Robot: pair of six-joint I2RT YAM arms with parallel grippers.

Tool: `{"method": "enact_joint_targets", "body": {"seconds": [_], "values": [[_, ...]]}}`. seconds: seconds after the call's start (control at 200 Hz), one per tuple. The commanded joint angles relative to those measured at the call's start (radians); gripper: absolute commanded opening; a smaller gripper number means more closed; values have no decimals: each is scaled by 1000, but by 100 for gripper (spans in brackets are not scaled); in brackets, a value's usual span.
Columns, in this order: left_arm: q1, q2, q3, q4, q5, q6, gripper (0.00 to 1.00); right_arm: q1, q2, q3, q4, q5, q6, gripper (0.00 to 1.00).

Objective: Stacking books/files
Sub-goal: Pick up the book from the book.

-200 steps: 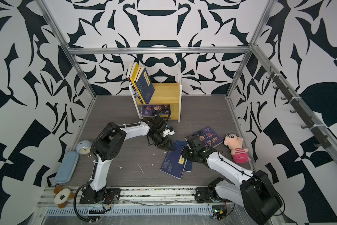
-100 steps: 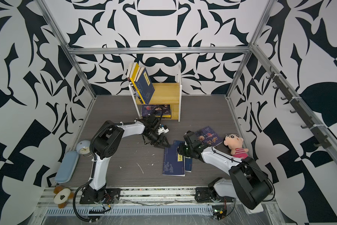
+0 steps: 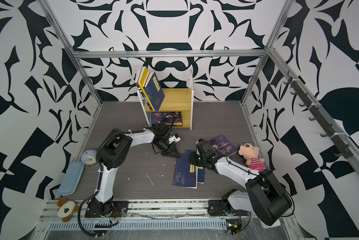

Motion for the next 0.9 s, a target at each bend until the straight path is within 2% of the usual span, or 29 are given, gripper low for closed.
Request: {"method": "enact_joint_targets", "body": {"seconds": [0.0, 0.065, 0.16, 0.245, 0.38, 0.475, 0.56, 0.625, 0.75, 0.895], "values": [[10, -55, 18, -19, 29, 6, 0, 2, -39, 33, -6, 8, -34, 15], [25, -94, -2, -9, 24, -2, 0, -1, -54, 47, -39, 16, -62, 21], [44, -186, -38, -2, -3, 9, 0, -19, -95, 70, -80, 10, -113, 36], [46, -295, -58, -41, -65, 94, 0, -44, -148, 78, -69, -33, -172, 50], [51, -467, -92, -97, -119, 228, 0, -48, -232, 74, 20, -135, -298, 65], [80, -558, -80, -161, -149, 307, 0, -48, -274, 85, 66, -177, -367, 70], [167, -618, -61, -172, -160, 280, 0, -45, -293, 135, 29, -159, -434, 70], [236, -662, -38, -175, -152, 237, 0, -17, -299, 189, -5, -101, -474, 70], [351, -741, 42, -245, -130, 245, 0, 125, -288, 318, -93, 157, -568, 71], [484, -812, 109, -286, -118, 211, 0, 232, -228, 470, -120, 341, -582, 69]]}}
